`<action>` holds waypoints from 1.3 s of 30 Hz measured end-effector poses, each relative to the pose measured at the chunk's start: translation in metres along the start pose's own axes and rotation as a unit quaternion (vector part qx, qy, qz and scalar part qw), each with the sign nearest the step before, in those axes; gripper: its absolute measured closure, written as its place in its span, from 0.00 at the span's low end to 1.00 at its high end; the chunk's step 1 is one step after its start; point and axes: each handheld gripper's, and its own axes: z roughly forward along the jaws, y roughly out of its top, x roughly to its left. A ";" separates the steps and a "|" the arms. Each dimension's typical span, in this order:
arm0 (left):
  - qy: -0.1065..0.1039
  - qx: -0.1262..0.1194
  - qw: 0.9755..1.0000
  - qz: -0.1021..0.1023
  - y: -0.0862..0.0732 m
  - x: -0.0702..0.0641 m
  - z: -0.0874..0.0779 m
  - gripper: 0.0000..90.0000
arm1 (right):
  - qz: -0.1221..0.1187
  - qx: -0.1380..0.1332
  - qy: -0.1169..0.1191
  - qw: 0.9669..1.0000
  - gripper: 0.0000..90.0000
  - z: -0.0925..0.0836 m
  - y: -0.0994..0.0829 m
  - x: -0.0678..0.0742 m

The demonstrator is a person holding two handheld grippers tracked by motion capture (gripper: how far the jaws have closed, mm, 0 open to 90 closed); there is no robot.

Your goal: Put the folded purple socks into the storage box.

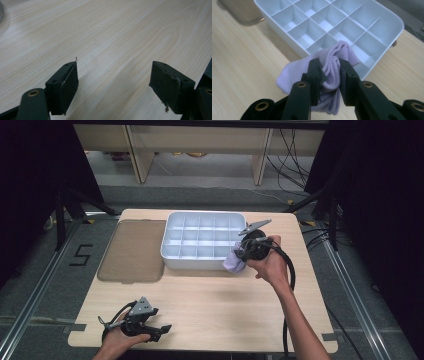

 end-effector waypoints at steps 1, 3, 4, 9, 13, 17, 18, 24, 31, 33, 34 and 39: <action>-0.003 -0.001 1.000 -0.010 0.000 -0.001 0.001 0.25 | 0.002 0.003 -0.003 1.000 0.81 0.000 0.002 -0.003; -0.004 0.001 1.000 -0.006 0.000 -0.001 0.000 0.25 | 0.005 0.008 -0.013 1.000 0.81 0.002 0.007 -0.009; -0.003 0.001 1.000 0.001 0.000 0.000 0.000 0.25 | 0.001 0.007 -0.018 1.000 0.81 0.004 0.009 -0.011; -0.001 0.000 1.000 -0.003 0.000 0.000 0.000 0.25 | 0.008 0.011 -0.030 0.999 0.81 0.013 0.016 -0.023; -0.001 0.000 1.000 -0.003 0.000 0.000 0.000 0.25 | 0.012 0.012 -0.041 0.999 0.81 0.022 0.022 -0.033; -0.001 0.000 1.000 -0.004 0.000 0.000 -0.001 0.25 | 0.012 0.022 -0.052 0.998 0.81 0.033 0.026 -0.041; -0.001 -0.001 1.000 -0.004 0.000 0.000 -0.001 0.25 | 0.015 0.022 -0.053 0.998 0.81 0.037 0.027 -0.043; -0.002 0.000 1.000 -0.007 0.000 0.000 0.000 0.25 | 0.024 0.037 -0.058 0.997 0.81 0.053 0.029 -0.049; -0.001 -0.003 1.000 -0.011 -0.001 -0.002 0.000 0.25 | 0.024 0.059 -0.071 0.995 0.81 0.068 0.028 -0.052; -0.004 -0.006 1.000 -0.017 -0.001 -0.003 0.001 0.25 | 0.023 0.071 -0.070 0.995 0.81 0.073 0.026 -0.054; -0.005 -0.007 1.000 -0.017 -0.001 -0.003 0.001 0.25 | 0.021 0.075 -0.076 0.994 0.81 0.075 0.026 -0.054; -0.002 0.000 1.000 -0.004 0.000 0.000 0.000 0.25 | 0.021 0.083 -0.089 0.992 0.81 0.081 0.025 -0.052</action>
